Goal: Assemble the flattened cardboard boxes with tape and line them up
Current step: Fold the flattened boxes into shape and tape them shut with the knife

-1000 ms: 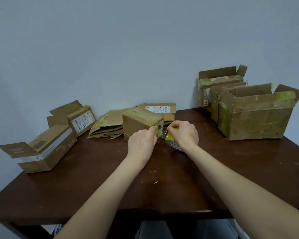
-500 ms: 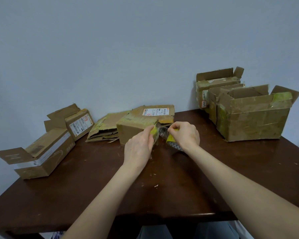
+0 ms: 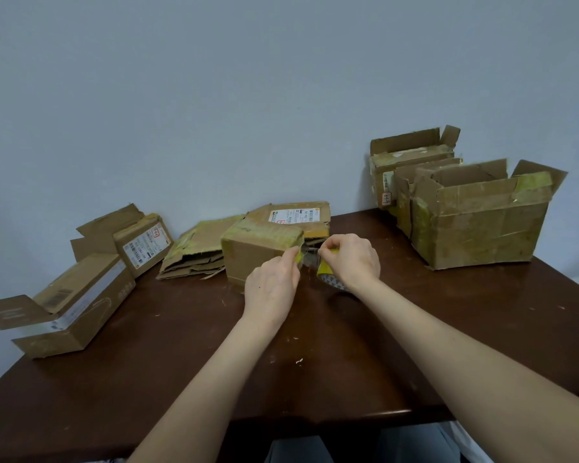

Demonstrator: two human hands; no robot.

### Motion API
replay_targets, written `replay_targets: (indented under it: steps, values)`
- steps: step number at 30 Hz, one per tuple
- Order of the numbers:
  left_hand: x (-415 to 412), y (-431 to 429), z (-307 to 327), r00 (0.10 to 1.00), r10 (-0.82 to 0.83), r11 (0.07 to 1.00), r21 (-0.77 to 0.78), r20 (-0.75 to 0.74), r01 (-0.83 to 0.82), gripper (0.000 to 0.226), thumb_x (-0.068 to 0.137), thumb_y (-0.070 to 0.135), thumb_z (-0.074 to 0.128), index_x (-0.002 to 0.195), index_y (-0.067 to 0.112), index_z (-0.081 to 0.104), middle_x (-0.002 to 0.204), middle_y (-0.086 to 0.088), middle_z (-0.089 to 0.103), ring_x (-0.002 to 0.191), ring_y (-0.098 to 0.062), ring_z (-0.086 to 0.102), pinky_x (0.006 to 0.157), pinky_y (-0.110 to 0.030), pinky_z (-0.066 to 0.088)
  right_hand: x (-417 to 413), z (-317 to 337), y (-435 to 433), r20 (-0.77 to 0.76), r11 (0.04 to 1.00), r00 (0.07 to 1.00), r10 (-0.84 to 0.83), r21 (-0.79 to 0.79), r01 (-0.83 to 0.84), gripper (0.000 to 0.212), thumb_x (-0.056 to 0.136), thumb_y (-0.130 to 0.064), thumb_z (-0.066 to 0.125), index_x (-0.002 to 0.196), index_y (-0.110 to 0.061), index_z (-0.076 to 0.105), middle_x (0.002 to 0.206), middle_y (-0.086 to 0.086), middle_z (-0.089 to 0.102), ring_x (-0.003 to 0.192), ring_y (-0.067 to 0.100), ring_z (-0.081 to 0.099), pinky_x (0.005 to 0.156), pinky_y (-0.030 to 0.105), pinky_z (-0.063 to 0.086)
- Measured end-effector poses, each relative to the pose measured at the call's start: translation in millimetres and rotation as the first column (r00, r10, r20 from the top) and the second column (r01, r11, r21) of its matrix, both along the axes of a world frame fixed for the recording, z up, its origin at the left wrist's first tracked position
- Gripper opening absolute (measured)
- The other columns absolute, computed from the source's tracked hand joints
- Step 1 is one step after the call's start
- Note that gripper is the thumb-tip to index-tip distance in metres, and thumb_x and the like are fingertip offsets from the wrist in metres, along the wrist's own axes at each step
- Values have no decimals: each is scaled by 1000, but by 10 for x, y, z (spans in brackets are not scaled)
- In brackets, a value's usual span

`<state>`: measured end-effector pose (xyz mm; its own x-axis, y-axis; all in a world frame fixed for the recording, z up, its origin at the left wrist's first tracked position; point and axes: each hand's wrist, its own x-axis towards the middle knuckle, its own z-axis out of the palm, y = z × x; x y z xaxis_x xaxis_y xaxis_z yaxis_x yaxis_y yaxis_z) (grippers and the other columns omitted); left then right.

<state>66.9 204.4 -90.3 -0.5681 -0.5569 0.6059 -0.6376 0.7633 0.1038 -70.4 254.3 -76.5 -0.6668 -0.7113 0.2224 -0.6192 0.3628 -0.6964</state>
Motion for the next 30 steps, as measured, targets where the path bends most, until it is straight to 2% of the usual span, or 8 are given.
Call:
replay_targets:
  steps: [6, 11, 16, 19, 21, 25, 28, 30]
  values:
    - [-17, -44, -28, 999, -7, 998, -68, 39, 10, 30, 88, 12, 59, 118, 13, 65, 67, -9, 66, 55, -35, 61, 45, -31, 38, 10, 26, 2, -39, 1000, 999, -7, 7, 7, 19, 92, -36, 55, 95, -31, 73, 95, 2, 72, 95, 25, 64, 84, 35, 51]
    - [-98, -57, 21, 987, 73, 997, -42, 141, -68, 40, 99, 20, 40, 137, 23, 49, 90, -6, 68, 81, -32, 64, 60, -35, 44, 21, 40, 19, -77, 1000, 997, -4, 20, 5, 20, 94, -37, 54, 100, -32, 72, 97, 2, 72, 97, 25, 63, 88, 38, 49]
    - [-115, -38, 41, 980, 111, 993, -48, 163, -104, 40, 99, 20, 38, 138, 24, 47, 92, -5, 67, 84, -30, 63, 62, -34, 43, 18, 27, 39, -65, 1000, 998, -5, 12, 6, 20, 93, -37, 55, 98, -32, 73, 97, 3, 72, 97, 26, 63, 88, 39, 49]
    - [-149, -25, 32, 972, 118, 993, -19, 205, -117, 41, 99, 19, 38, 138, 24, 47, 101, -6, 68, 91, -32, 63, 63, -34, 40, 61, 53, 43, -89, 1000, 996, 14, 0, -14, 21, 93, -36, 53, 97, -31, 73, 95, 2, 72, 95, 26, 64, 86, 37, 50]
    - [-126, -28, 13, 981, 105, 994, -4, 165, -106, 40, 99, 20, 39, 137, 24, 49, 103, -6, 68, 92, -32, 63, 63, -34, 40, 63, 64, 45, -109, 1000, 994, 16, 1, -16, 21, 93, -36, 53, 97, -31, 73, 93, 2, 72, 94, 25, 64, 84, 37, 50]
    - [2, 0, -49, 998, 11, 1000, -28, 64, -9, 33, 97, 18, 47, 128, 17, 57, 84, -9, 69, 73, -34, 64, 53, -34, 39, -43, -13, 62, 18, 999, 999, -26, -35, 27, 18, 90, -34, 55, 87, -32, 73, 89, -1, 70, 91, 24, 64, 79, 34, 51]
    - [22, -6, -35, 996, 34, 999, -28, 84, -32, 34, 98, 18, 43, 130, 19, 55, 85, -9, 69, 75, -35, 63, 54, -34, 38, -32, -26, 59, 100, 996, 995, -3, -85, 12, 17, 90, -36, 58, 86, -31, 73, 86, -4, 68, 88, 21, 63, 71, 29, 46]
    - [-9, -23, -5, 991, 71, 997, -30, 113, -68, 36, 99, 19, 40, 132, 20, 52, 89, -7, 69, 78, -33, 63, 55, -32, 36, 15, 14, 46, 71, 996, 997, 13, -87, -7, 17, 91, -38, 57, 88, -32, 73, 88, -3, 69, 86, 20, 62, 67, 27, 43]
